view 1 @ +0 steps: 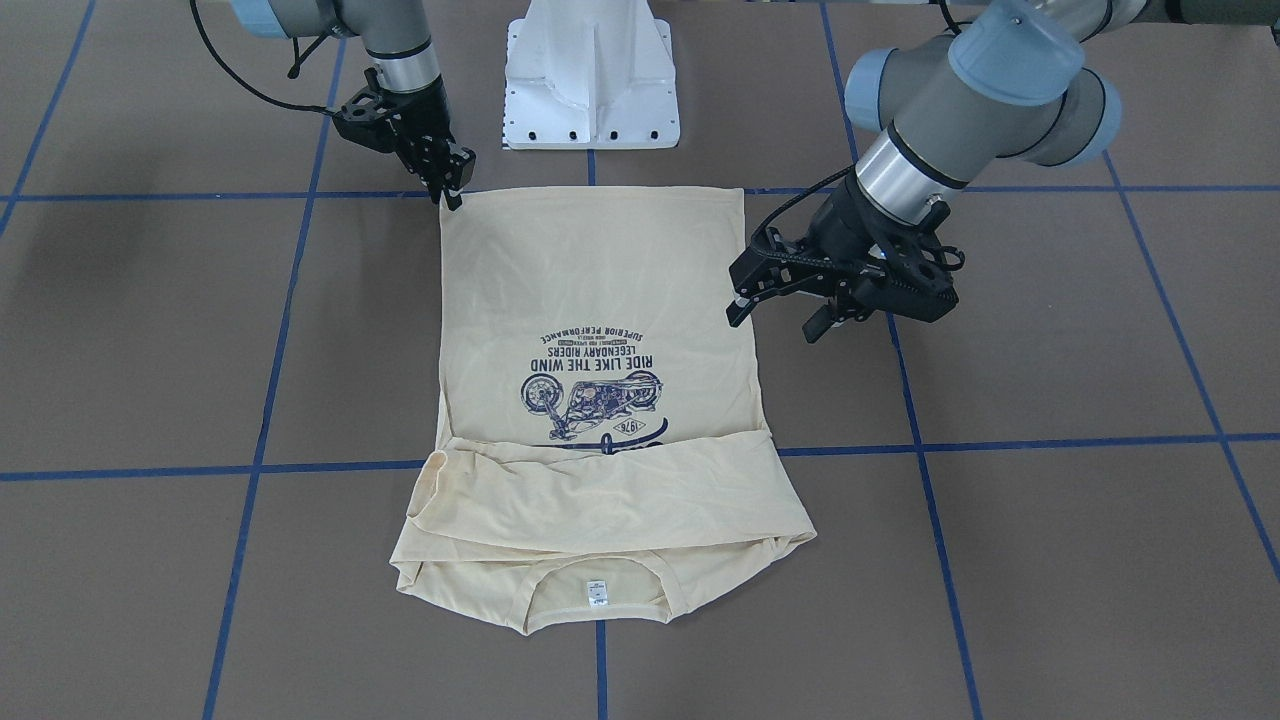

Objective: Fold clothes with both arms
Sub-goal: 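Release the sleeve with the left gripper while the right gripper moves to the hem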

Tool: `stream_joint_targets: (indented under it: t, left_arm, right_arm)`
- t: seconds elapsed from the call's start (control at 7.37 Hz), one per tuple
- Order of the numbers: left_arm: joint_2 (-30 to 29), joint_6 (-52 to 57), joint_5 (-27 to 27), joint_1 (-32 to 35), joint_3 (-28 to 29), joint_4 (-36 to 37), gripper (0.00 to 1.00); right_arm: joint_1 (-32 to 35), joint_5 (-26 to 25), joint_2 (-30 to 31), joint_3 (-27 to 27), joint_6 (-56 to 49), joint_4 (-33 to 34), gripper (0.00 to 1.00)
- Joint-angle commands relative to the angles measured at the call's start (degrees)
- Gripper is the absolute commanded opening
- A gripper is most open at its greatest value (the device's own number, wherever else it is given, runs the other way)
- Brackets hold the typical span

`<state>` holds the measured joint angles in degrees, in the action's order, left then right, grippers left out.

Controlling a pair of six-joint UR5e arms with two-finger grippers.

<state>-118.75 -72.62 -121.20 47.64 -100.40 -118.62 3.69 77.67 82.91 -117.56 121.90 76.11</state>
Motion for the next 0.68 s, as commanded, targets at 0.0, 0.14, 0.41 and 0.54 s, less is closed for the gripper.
stream_joint_targets:
  t: [0.0,0.14,0.41,0.54]
  left_arm:
    - [2.9,-0.2,0.5,0.0,-1.0,0.1,0.98]
    - [8.0,-2.9,1.1,-0.8,-4.6,0.0,0.98]
    - [20.3,-10.8,10.0,-10.2,-15.0,0.0,0.98]
    - [21.2,-18.7,15.2,-16.6,-16.1,0.2,0.98]
  right_arm:
    - [-0.3,0.1,0.1,-0.7,-0.1,0.0,0.00]
    - [-0.5,0.2,0.5,-1.9,-0.1,0.0,0.00]
    - [-0.4,1.3,2.2,-3.4,-0.2,0.0,0.00]
    - [-0.4,1.3,2.2,-3.5,-0.2,0.0,0.00]
